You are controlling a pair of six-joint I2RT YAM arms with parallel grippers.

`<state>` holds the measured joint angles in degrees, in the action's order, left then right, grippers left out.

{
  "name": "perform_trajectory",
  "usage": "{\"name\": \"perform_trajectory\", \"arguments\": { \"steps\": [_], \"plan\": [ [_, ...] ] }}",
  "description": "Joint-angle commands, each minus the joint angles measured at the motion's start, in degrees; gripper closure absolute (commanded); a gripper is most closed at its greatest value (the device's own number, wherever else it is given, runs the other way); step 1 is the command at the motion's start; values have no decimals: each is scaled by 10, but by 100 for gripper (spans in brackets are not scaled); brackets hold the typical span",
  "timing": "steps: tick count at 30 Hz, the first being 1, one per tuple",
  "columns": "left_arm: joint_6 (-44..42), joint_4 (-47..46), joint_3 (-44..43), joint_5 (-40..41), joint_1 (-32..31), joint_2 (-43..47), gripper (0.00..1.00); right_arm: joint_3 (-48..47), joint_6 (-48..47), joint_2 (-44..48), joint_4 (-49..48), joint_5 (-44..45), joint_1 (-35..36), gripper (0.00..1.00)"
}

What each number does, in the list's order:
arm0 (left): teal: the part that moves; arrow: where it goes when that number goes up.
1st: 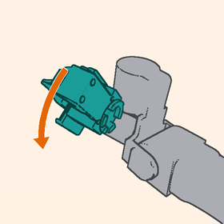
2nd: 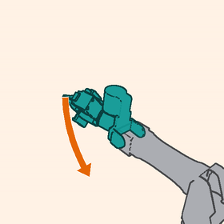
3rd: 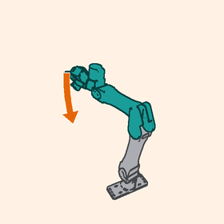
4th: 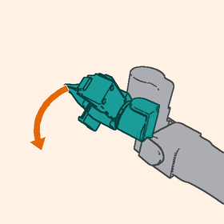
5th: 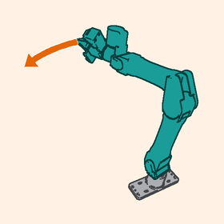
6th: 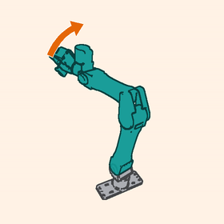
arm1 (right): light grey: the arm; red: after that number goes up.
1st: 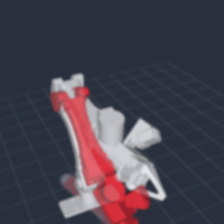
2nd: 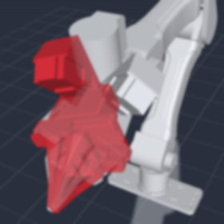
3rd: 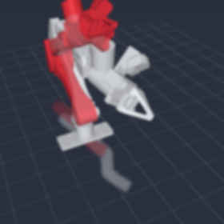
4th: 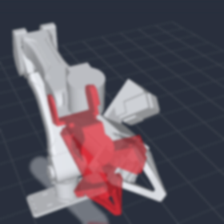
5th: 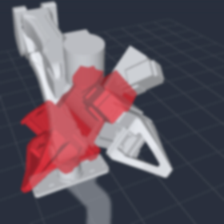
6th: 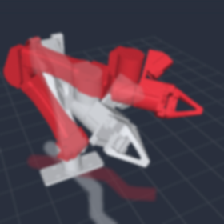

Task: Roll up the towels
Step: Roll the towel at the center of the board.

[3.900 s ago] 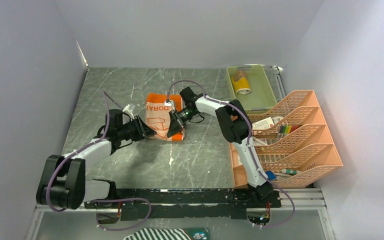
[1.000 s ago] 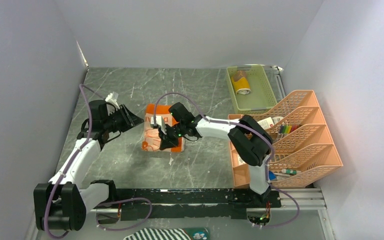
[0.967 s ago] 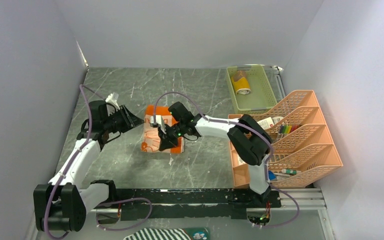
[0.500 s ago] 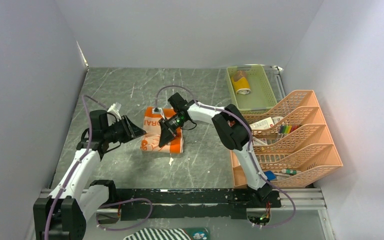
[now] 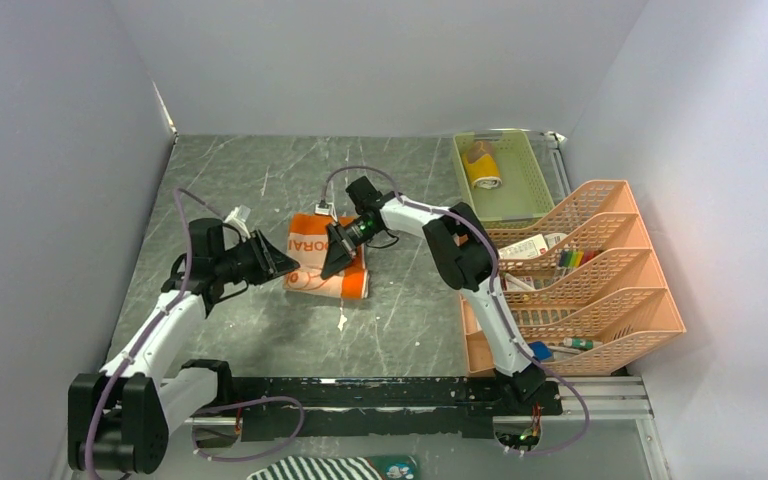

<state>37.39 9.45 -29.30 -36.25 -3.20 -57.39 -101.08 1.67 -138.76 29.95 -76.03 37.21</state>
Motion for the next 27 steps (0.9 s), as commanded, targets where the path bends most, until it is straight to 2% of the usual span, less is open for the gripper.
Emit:
{"name": "perform_trajectory", "arguments": {
  "steps": [1,4,10,19,21,27],
  "plan": [
    [25,-61,6,-4,-35,-23,60,-52,71,-46,-15,15,-14,100],
    [39,-93,15,9,-59,-43,60,-74,93,-67,-16,26,-17,100],
    [46,-128,25,46,-62,-96,62,-79,118,-75,-36,36,-20,100],
    [34,-155,4,111,-62,-168,64,-91,57,-44,1,127,-20,98],
    [27,-154,-5,118,-62,-184,64,-78,37,-17,-8,165,-20,85],
    [21,-170,-13,122,-62,-222,65,25,33,128,-120,295,-18,52]
  ]
}}
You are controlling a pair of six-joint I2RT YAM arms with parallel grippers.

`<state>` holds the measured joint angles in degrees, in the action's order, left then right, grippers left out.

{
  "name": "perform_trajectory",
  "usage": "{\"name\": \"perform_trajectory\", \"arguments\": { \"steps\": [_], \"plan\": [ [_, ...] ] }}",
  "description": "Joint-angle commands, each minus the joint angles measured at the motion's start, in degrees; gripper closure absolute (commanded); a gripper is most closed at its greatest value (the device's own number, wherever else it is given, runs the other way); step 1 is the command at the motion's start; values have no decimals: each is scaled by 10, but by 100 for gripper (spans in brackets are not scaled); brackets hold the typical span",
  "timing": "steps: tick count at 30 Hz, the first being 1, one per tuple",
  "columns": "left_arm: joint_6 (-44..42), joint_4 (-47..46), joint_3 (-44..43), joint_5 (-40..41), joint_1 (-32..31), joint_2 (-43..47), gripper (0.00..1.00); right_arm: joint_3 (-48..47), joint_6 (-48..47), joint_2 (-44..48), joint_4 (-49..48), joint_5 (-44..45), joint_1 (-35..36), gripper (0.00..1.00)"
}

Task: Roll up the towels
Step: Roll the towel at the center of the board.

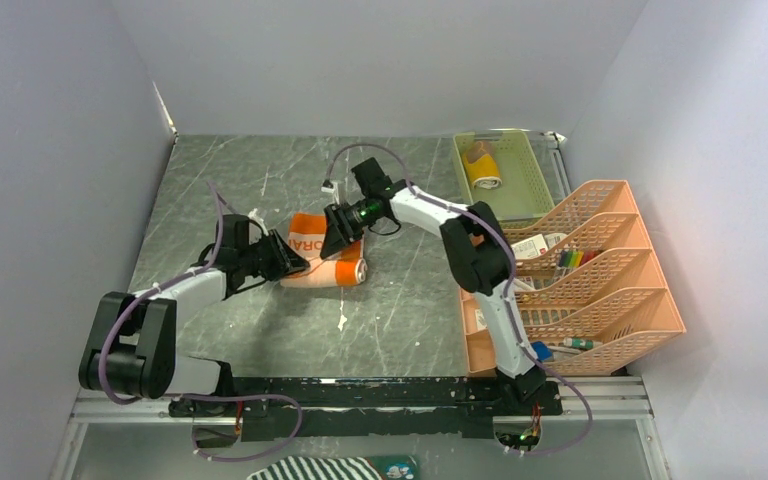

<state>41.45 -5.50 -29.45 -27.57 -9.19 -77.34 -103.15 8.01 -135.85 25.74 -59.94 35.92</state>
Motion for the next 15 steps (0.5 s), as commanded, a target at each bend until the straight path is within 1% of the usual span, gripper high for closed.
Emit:
{"name": "perform_trajectory", "arguments": {
  "steps": [1,2,3,4,5,6,8,10,12,15],
  "plan": [
    [-20,-22,-13,35,-2,-28,65,61,-45,122,-89,154,-5,50],
    [-21,-24,-14,34,-2,-31,65,80,-54,146,-107,177,-4,46],
    [-21,-25,-15,34,-2,-33,65,108,-65,176,-134,200,-1,40],
    [-21,-25,-17,35,-2,-35,65,141,-81,206,-161,231,4,31],
    [-22,-24,-19,36,-2,-36,65,175,-106,243,-193,253,12,28],
    [-23,-23,-21,37,-2,-37,65,223,-137,276,-224,275,23,17],
    [-26,-20,-26,38,-2,-41,66,291,-223,331,-272,334,58,1],
    [-28,-18,-32,38,-2,-47,66,340,-321,363,-302,403,113,0],
    [-32,-16,-40,38,-2,-54,66,368,-398,368,-311,436,147,0],
    [-39,-8,-54,40,-2,-66,66,393,-458,356,-328,454,174,0]
  ]
}}
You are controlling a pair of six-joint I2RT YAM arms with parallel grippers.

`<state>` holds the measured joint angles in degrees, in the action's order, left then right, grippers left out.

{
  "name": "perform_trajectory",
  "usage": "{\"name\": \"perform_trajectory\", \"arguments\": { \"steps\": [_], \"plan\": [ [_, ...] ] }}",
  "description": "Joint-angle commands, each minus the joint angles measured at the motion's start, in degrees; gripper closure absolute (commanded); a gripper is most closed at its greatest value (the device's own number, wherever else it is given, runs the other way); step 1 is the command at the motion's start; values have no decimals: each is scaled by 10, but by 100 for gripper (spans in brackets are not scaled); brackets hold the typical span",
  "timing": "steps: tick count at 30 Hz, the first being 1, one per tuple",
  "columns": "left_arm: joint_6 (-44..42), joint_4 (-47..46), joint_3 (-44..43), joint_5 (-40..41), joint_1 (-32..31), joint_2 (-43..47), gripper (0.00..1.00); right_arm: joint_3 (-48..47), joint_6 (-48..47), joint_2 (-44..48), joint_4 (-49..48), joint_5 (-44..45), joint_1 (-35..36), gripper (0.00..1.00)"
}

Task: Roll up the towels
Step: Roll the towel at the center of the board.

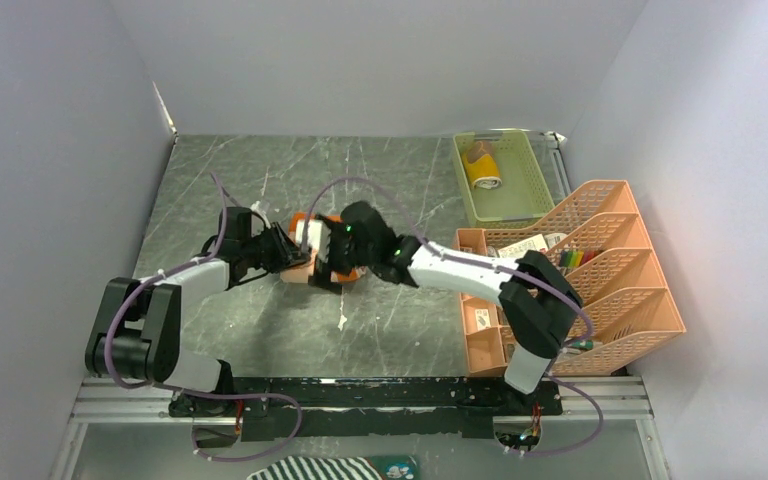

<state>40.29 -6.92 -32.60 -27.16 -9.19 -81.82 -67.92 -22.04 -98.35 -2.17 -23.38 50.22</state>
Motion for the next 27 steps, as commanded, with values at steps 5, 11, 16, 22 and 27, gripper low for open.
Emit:
{"name": "perform_trajectory", "arguments": {
  "steps": [5,11,16,22,27],
  "plan": [
    [-43,28,-52,42,-2,-39,66,56,-209,-42,-70,83,48,0],
    [-52,41,-79,40,-2,-56,67,26,-245,-89,-62,119,55,0],
    [-58,48,-97,36,-2,-74,66,11,-261,-124,-65,139,55,1],
    [-52,60,-118,24,-2,-64,68,-23,-240,-159,-41,131,43,17],
    [-58,128,-167,44,6,3,59,-61,-182,-169,-3,3,-2,39]
  ]
}}
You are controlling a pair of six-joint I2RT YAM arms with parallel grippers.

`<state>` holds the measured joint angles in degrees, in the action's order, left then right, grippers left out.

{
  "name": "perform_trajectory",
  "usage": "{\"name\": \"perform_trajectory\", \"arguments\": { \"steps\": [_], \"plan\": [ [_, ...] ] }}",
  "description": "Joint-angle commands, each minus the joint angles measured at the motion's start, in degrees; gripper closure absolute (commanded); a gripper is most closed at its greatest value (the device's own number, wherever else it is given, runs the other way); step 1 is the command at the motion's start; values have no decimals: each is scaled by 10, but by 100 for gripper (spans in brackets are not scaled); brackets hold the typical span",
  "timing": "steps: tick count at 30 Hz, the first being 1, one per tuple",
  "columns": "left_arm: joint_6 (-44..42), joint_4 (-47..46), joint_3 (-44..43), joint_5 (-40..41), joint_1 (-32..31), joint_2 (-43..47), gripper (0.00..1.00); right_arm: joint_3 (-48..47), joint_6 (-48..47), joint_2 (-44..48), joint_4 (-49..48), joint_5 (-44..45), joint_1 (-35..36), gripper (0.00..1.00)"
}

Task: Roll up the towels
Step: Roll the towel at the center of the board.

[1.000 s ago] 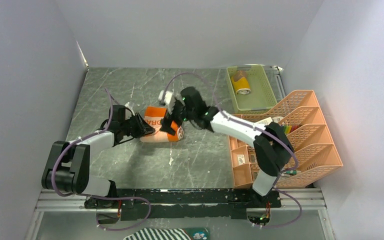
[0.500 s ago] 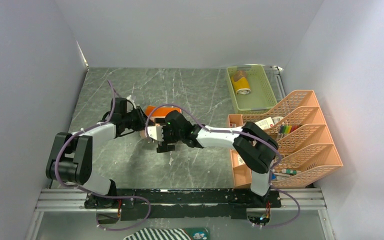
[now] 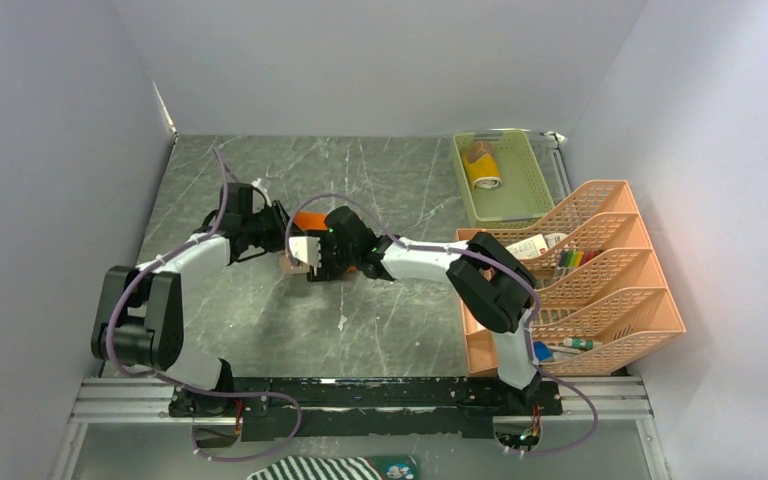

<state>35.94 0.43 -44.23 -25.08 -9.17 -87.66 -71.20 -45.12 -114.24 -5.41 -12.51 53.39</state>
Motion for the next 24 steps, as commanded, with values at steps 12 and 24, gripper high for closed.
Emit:
{"name": "perform_trajectory", "arguments": {
  "steps": [12,24],
  "plan": [
    [-46,154,-30,-17,73,232,54,-61,268,-45,65,-346,-96,72],
    [-35,188,75,-79,73,321,55,-59,637,-80,-60,-434,-97,76]
  ]
}}
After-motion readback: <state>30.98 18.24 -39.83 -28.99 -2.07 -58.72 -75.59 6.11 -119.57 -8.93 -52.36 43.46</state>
